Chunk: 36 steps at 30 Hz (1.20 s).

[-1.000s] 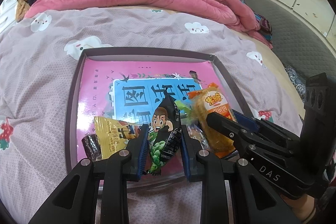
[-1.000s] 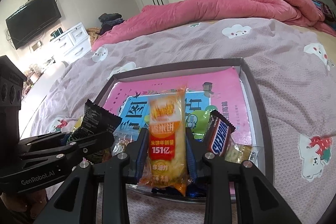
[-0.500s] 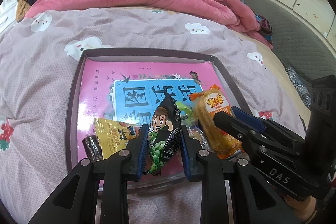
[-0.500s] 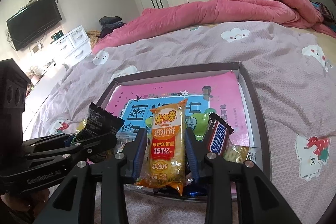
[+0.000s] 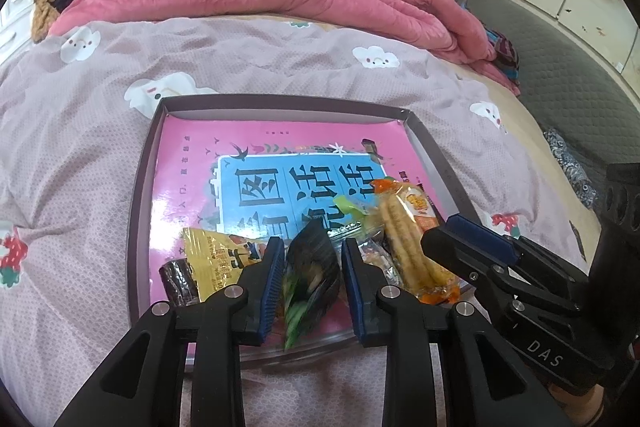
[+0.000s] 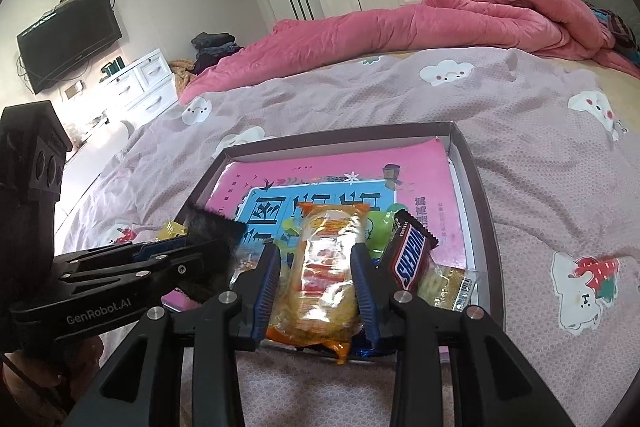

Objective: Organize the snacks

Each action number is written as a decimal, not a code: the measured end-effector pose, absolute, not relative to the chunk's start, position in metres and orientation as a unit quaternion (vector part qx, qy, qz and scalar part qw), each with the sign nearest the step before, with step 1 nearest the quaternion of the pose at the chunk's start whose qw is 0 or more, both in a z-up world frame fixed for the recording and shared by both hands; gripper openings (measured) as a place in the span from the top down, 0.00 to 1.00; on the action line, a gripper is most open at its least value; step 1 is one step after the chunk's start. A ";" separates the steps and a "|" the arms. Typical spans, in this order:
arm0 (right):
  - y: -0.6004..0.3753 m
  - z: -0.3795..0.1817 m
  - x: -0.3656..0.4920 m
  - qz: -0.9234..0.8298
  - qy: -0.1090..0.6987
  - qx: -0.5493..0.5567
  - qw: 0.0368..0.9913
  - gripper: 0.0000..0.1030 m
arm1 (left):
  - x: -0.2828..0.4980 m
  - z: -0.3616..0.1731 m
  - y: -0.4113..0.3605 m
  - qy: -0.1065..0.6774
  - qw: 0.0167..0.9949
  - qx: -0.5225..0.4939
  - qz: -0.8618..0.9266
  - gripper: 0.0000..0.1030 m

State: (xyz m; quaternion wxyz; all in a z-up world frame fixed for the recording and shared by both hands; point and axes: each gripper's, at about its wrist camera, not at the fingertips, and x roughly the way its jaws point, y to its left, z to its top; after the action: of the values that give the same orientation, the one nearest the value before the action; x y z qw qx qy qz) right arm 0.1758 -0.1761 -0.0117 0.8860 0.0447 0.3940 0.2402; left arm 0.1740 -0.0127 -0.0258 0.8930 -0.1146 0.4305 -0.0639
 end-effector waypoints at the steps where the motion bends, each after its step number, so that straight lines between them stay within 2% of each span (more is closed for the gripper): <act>1: -0.176 -0.011 0.176 0.241 0.393 0.045 0.886 0.65 | 0.174 -0.025 -0.013 0.429 0.894 -0.115 -0.063 0.65; 15: -0.179 -0.008 0.173 0.231 0.388 0.045 0.891 0.60 | 0.169 -0.017 -0.009 0.418 0.900 -0.112 -0.056 0.50; 20: -0.181 -0.005 0.172 0.229 0.380 0.046 0.895 0.59 | 0.167 -0.013 -0.008 0.413 0.902 -0.111 -0.053 0.42; 28: -0.188 0.006 0.167 0.212 0.361 0.047 0.907 0.49 | 0.162 -0.001 -0.007 0.400 0.909 -0.109 -0.044 0.34; 30: -0.191 0.008 0.166 0.206 0.357 0.047 0.910 0.45 | 0.160 0.003 -0.006 0.396 0.911 -0.108 -0.043 0.26; 36: -0.195 0.016 0.161 0.190 0.342 0.042 0.919 0.35 | 0.153 0.013 -0.004 0.386 0.915 -0.106 -0.038 0.25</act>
State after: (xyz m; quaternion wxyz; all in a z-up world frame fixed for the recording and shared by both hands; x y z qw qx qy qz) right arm 0.1610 -0.1954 0.0162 0.9191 0.0418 0.3424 0.1904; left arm 0.1531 -0.0045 0.0127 0.9154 -0.1062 0.3864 -0.0377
